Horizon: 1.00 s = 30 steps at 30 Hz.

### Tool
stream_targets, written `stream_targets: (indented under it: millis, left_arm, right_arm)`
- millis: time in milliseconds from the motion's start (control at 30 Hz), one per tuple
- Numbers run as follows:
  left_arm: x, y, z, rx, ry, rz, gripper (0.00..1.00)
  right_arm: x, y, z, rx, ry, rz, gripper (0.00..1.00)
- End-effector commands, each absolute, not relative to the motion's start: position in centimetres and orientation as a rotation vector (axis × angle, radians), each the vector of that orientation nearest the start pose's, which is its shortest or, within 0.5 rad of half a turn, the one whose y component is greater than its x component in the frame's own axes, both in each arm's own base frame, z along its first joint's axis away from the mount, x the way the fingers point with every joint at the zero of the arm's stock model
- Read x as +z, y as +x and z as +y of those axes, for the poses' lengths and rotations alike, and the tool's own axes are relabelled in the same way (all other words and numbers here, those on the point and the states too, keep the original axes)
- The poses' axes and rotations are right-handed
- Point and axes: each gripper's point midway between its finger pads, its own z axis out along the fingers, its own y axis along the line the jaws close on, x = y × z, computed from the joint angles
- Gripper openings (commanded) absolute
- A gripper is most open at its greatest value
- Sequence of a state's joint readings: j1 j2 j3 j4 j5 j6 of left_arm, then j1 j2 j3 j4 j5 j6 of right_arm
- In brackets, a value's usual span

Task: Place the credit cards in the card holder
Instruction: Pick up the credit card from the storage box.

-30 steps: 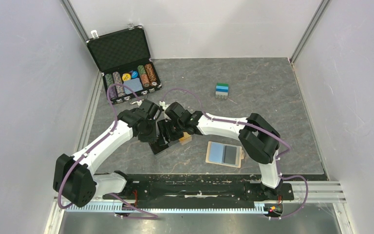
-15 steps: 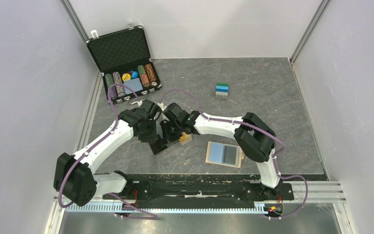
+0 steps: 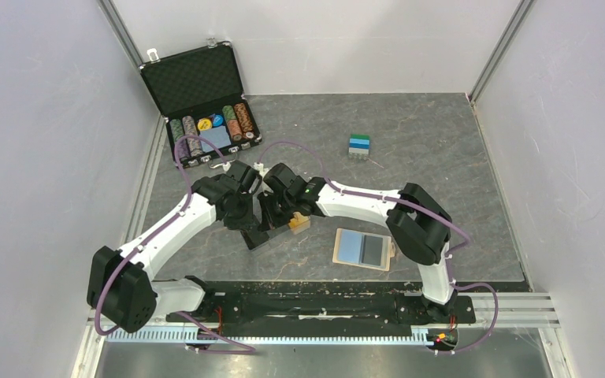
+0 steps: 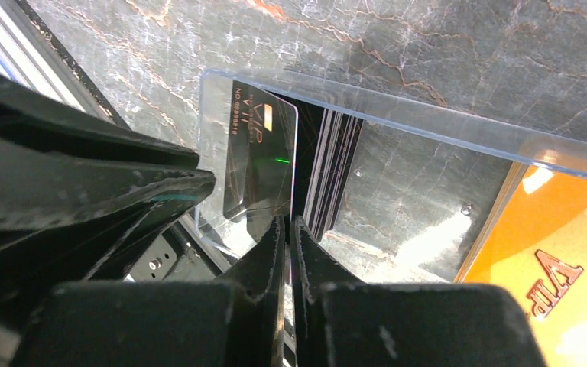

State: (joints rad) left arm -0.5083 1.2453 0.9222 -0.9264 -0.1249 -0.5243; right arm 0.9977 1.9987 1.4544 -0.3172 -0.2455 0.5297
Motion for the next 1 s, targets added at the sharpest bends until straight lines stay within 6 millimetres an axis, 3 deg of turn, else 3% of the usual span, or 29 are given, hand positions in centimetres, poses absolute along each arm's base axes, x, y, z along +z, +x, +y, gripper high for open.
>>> stream_targets:
  millis: [0, 67, 167, 267, 433, 600, 967]
  left_arm:
    - [10.1, 20.7, -11.6, -0.113, -0.038, 2.758, 0.21]
    - [10.5, 20.8, -11.9, -0.145, -0.053, 2.738, 0.26]
    - [11.8, 21.0, -12.4, -0.208, -0.079, 2.693, 0.42]
    - [13.3, 21.2, -12.8, -0.272, -0.113, 2.648, 0.52]
    - [14.8, 21.1, -13.6, -0.404, -0.164, 2.599, 0.59]
    - [14.8, 20.6, -14.7, -0.55, -0.198, 2.567, 0.63]
    - [16.7, 20.4, -17.7, -0.905, -0.189, 2.437, 0.72]
  right_arm:
    - [10.9, 22.4, 45.2, 0.903, -0.719, 2.462, 0.0]
    - [11.6, 22.4, 45.2, 0.916, -0.712, 2.451, 0.0]
    - [12.2, 22.2, 45.0, 0.924, -0.706, 2.444, 0.0]
    - [12.5, 22.0, 44.5, 0.933, -0.691, 2.442, 0.0]
    - [12.9, 21.6, 43.7, 0.956, -0.658, 2.437, 0.0]
    - [13.1, 21.4, 42.5, 0.962, -0.629, 2.438, 0.0]
    - [16.7, 20.4, 38.4, 1.109, -0.485, 2.357, 0.0]
